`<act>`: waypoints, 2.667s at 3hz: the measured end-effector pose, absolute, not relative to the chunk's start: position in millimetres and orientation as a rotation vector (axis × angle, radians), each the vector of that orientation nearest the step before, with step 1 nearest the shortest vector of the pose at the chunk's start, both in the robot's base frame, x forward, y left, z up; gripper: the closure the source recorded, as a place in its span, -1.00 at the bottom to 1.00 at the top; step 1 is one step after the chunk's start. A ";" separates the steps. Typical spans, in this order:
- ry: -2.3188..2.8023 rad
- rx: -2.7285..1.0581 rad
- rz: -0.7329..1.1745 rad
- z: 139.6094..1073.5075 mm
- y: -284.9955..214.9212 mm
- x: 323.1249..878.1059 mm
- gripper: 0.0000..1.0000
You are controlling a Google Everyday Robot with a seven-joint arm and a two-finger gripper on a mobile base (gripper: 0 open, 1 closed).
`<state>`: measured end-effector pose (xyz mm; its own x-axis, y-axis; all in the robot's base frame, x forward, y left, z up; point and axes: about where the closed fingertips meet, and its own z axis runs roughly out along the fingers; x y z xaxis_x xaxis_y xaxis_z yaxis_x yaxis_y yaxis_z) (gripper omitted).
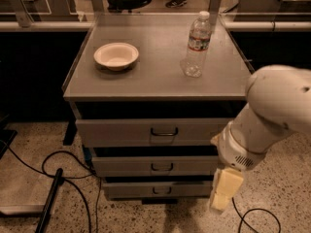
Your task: Open middle drawer
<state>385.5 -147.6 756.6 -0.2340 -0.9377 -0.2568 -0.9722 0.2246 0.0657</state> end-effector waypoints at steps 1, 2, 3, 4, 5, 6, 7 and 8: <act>2.380 -1.844 0.335 704.6 -139.7 385.5 -1.00; 2.380 -1.844 0.335 704.4 -139.5 385.5 -1.00; 2.349 -1.857 0.393 674.4 -119.4 386.3 -1.00; 2.273 -1.920 0.474 597.7 -55.9 408.6 -1.00; 2.264 -1.928 0.476 592.6 -53.0 407.5 -1.00; 2.227 -1.978 0.467 564.1 -36.0 417.2 -1.00; 2.206 -2.013 0.467 513.2 -14.4 446.9 -1.00; 2.206 -2.013 0.467 513.2 -14.4 446.9 -1.00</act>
Offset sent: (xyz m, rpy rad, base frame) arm 0.0002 0.0073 -0.0431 -0.0209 0.0393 -0.0057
